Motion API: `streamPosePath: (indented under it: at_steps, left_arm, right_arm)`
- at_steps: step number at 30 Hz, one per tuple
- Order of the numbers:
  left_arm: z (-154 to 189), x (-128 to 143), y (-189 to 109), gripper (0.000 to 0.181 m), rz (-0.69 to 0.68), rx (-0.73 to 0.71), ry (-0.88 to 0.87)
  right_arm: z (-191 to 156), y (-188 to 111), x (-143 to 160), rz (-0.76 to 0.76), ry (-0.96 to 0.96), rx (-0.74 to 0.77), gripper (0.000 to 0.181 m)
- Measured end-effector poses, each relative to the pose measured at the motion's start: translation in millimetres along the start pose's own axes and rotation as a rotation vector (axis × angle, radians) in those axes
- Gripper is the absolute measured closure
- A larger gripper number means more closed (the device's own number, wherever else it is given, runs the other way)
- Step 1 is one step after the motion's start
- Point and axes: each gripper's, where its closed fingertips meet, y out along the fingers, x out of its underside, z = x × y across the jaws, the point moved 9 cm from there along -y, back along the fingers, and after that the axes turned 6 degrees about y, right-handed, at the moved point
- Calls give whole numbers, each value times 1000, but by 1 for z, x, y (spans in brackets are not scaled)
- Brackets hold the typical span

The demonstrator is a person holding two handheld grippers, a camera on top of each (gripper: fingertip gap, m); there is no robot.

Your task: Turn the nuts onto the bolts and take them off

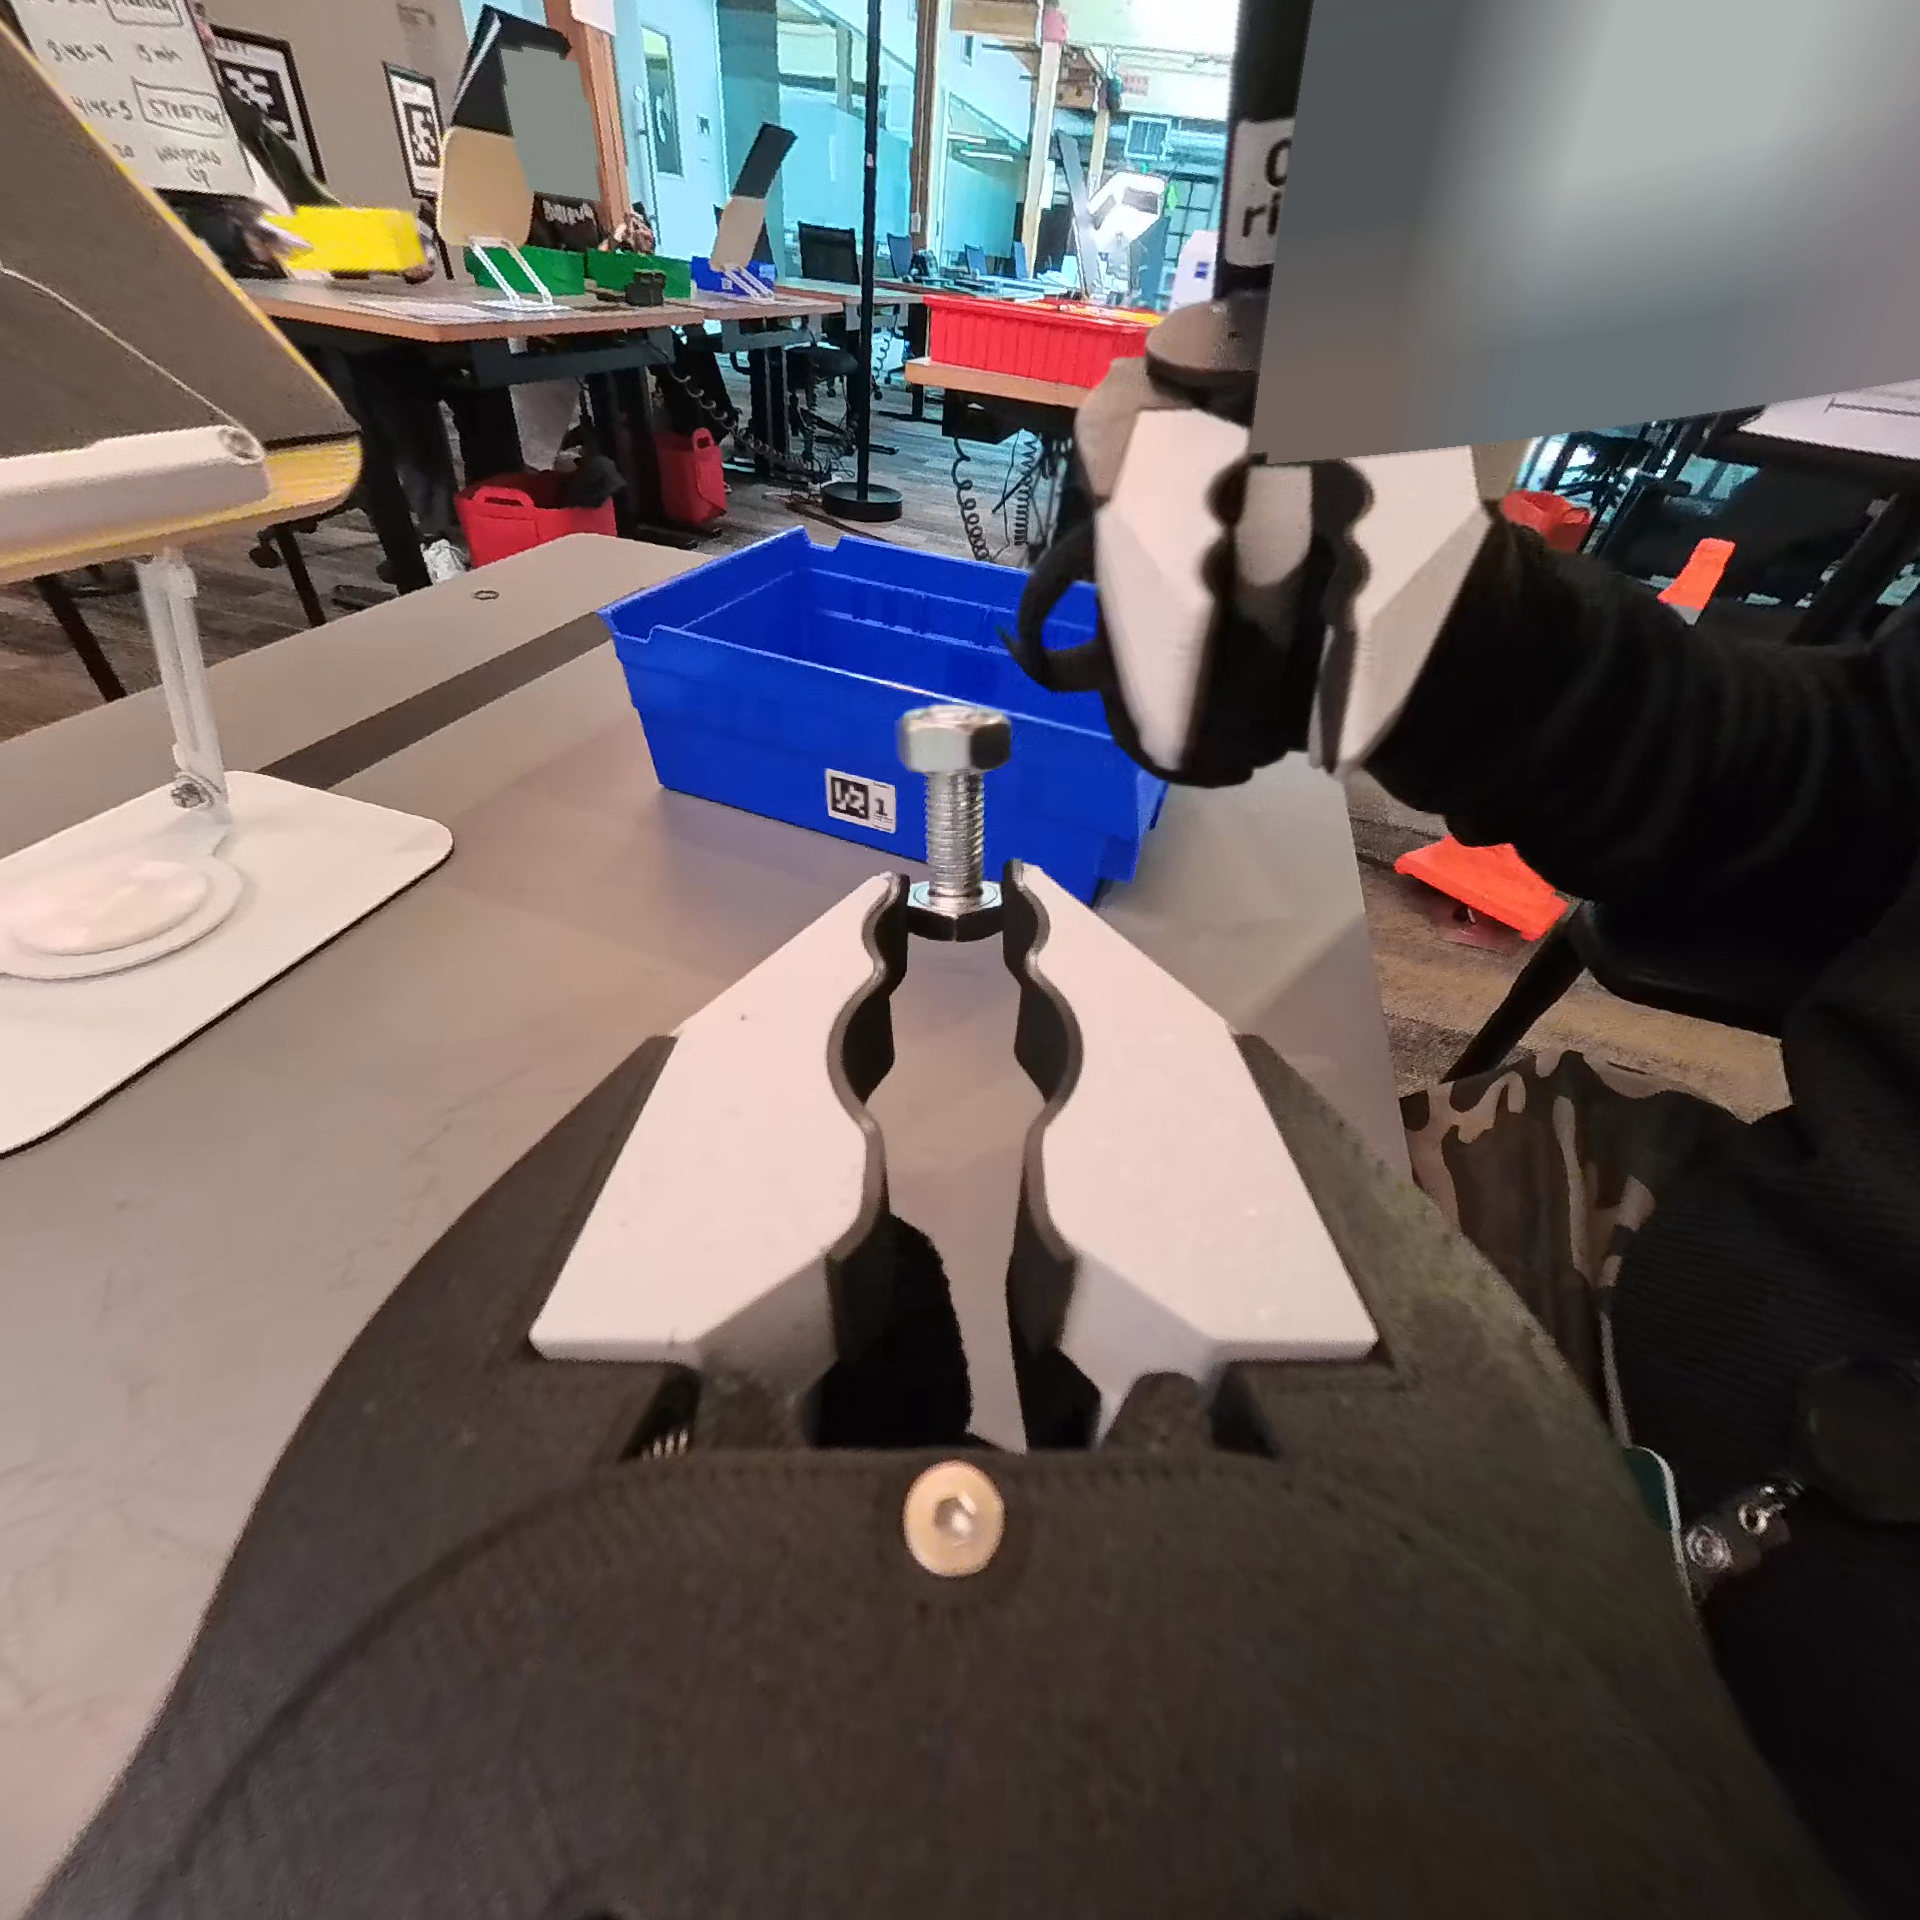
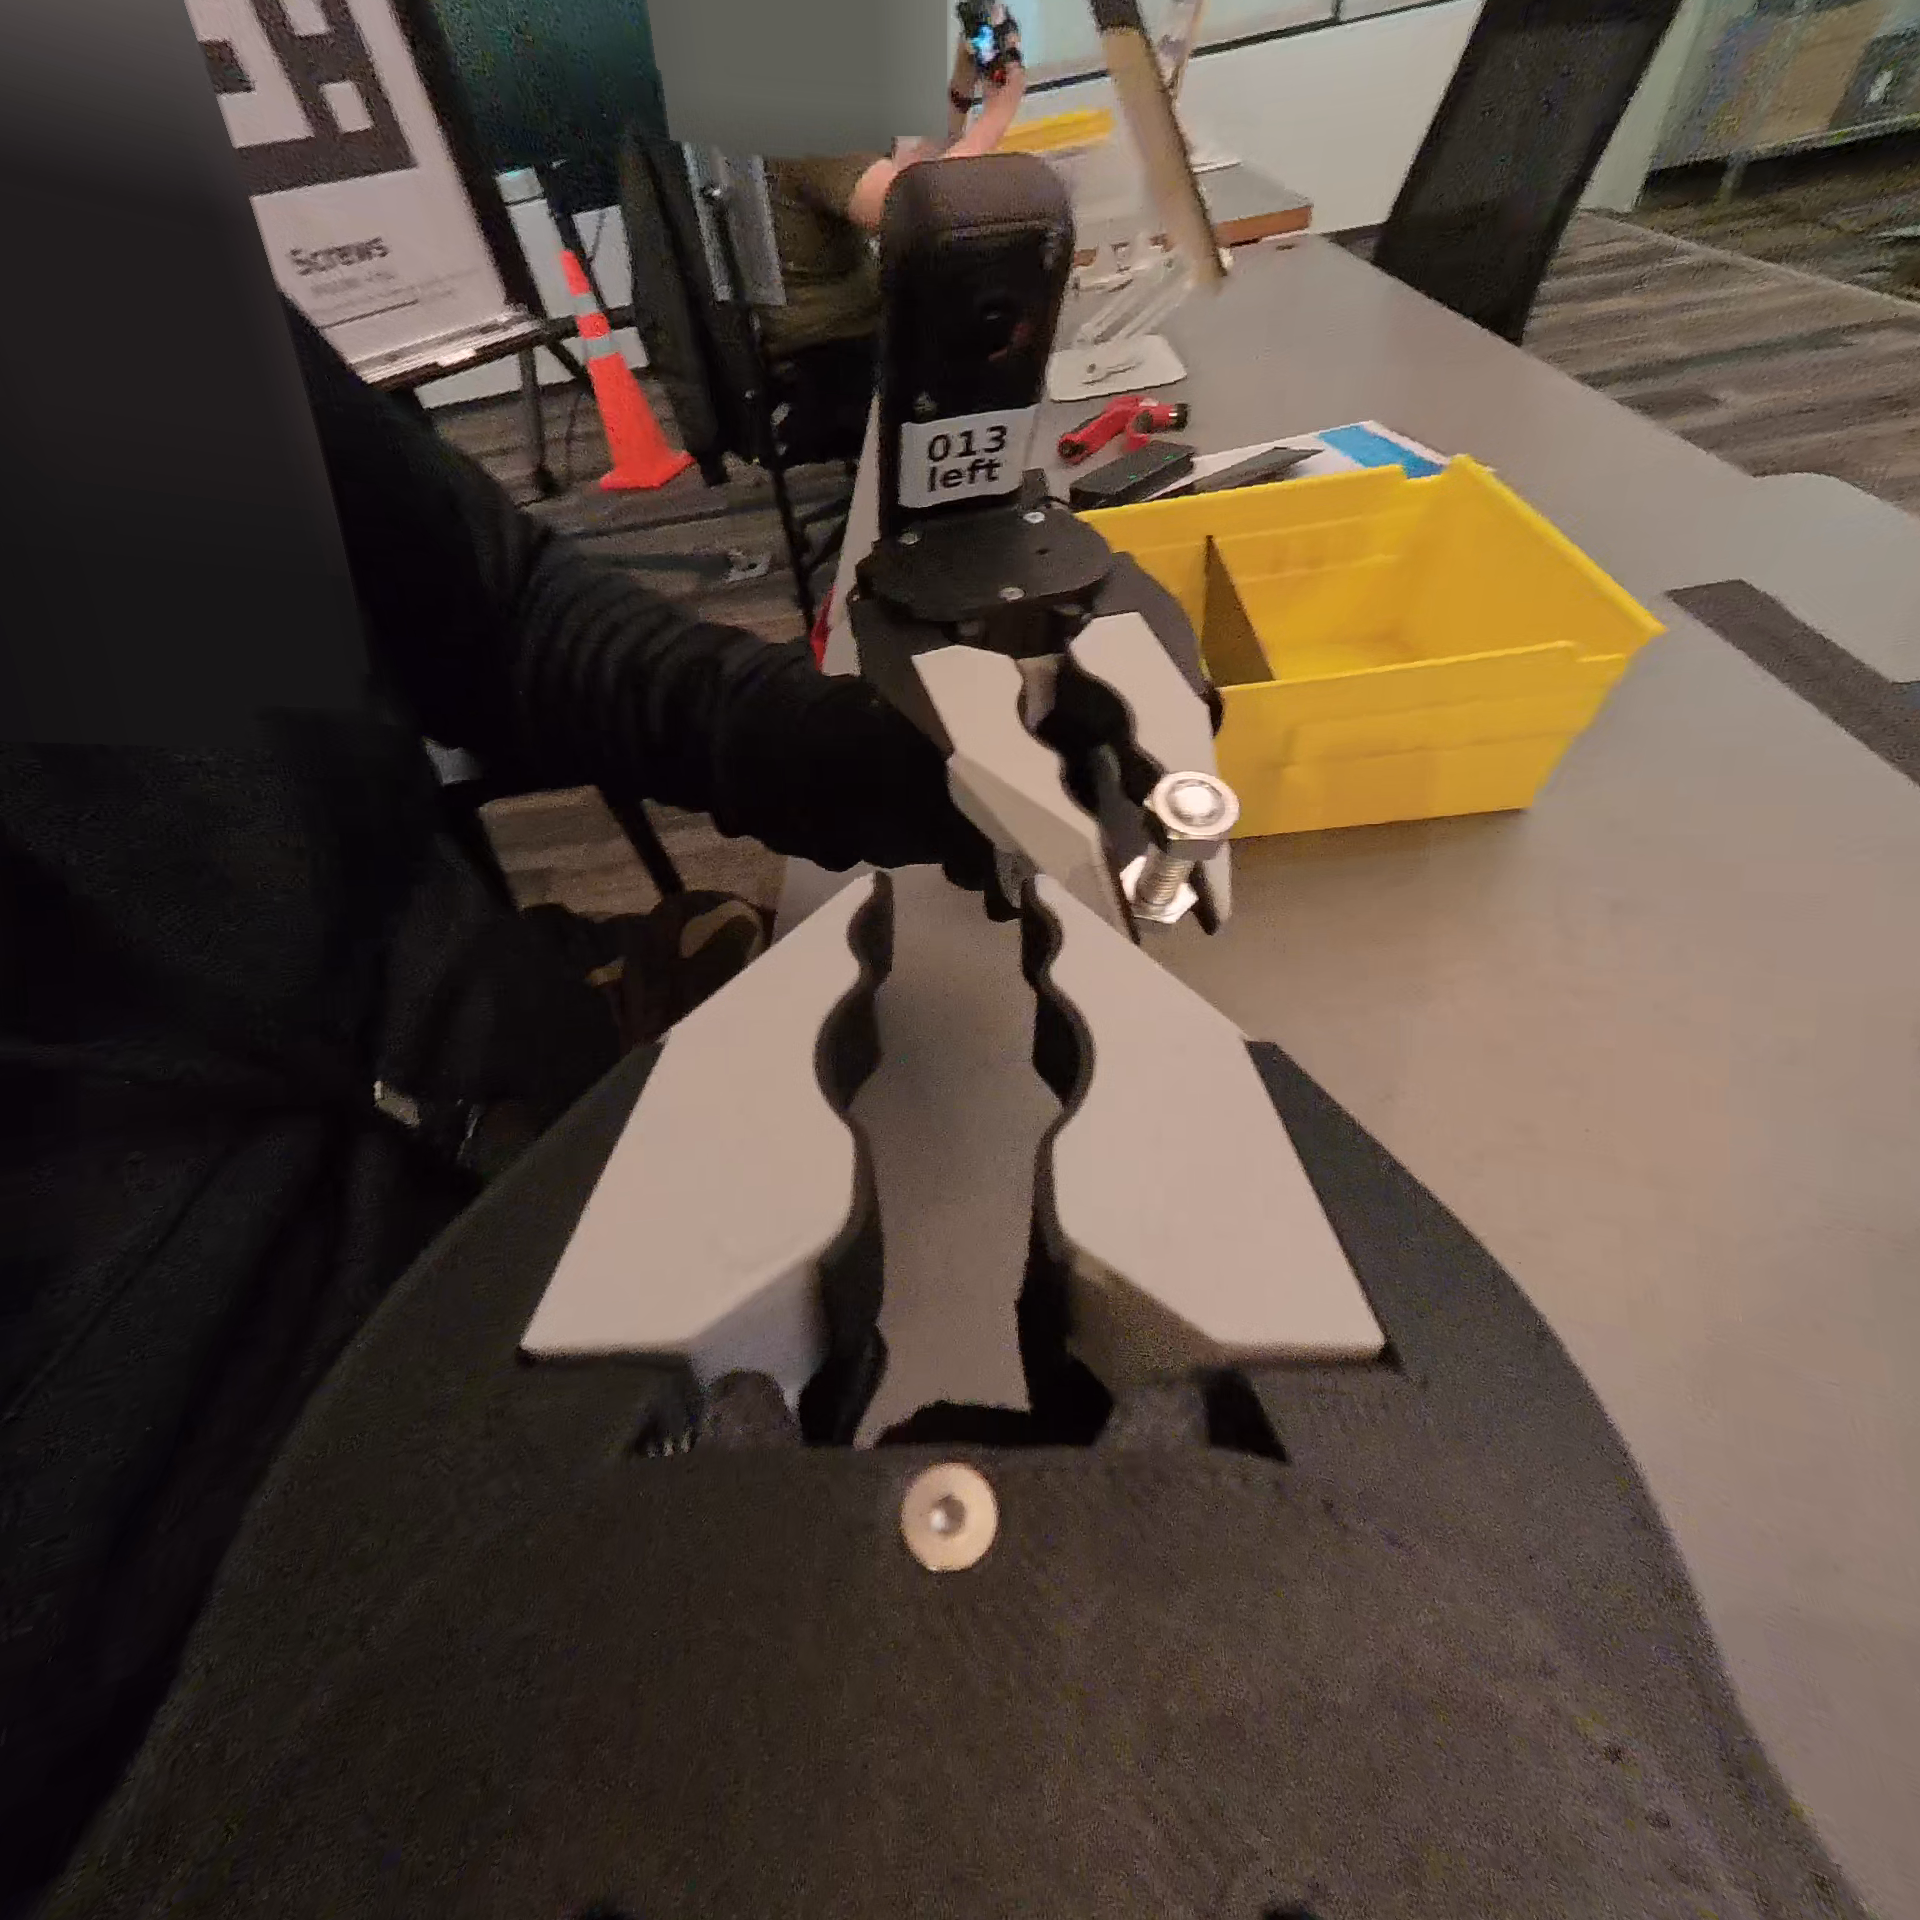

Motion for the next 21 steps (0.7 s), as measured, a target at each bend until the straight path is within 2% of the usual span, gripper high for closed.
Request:
streamPosePath:
  at_steps: [2,3,4,7,8,9,10,11,13,14,16,17,18,21]
  left_arm:
    - [1,0,1,165,-5,6,3]
    - [2,1,2,165,-8,9,6]
    - [3,1,3,165,-10,12,8]
    - [4,1,4,165,-14,12,13]
    - [4,1,3,165,-13,10,11]
    - [4,1,3,165,-15,13,13]
    - [3,1,2,165,-14,3,12]
    - [3,1,2,165,-11,7,3]
    - [2,1,2,165,-6,9,0]
    - [2,1,2,165,-8,10,3]
    - [3,2,3,165,-12,14,5]
    - [4,2,3,165,-13,16,5]
    - [4,2,4,165,-15,17,7]
    - [4,1,4,165,-17,15,9]
  right_arm:
    - [9,-1,-2,33,28,79,116]
    - [12,-1,-2,50,36,107,100]
    - [12,1,-2,65,34,111,91]
    - [6,8,-2,76,12,63,91]
    - [4,10,-1,57,9,52,99]
    - [3,10,0,30,8,40,117]
    - [-5,8,2,-5,-11,-58,181]
    - [-8,6,2,-7,-12,-105,172]
    - [-3,2,0,14,6,-55,162]
    - [0,1,0,23,14,-32,152]
    - [8,0,-1,65,35,50,114]
    - [11,1,-2,82,36,82,100]
    - [12,3,-2,91,34,91,94]
    - [8,9,-1,81,22,61,93]
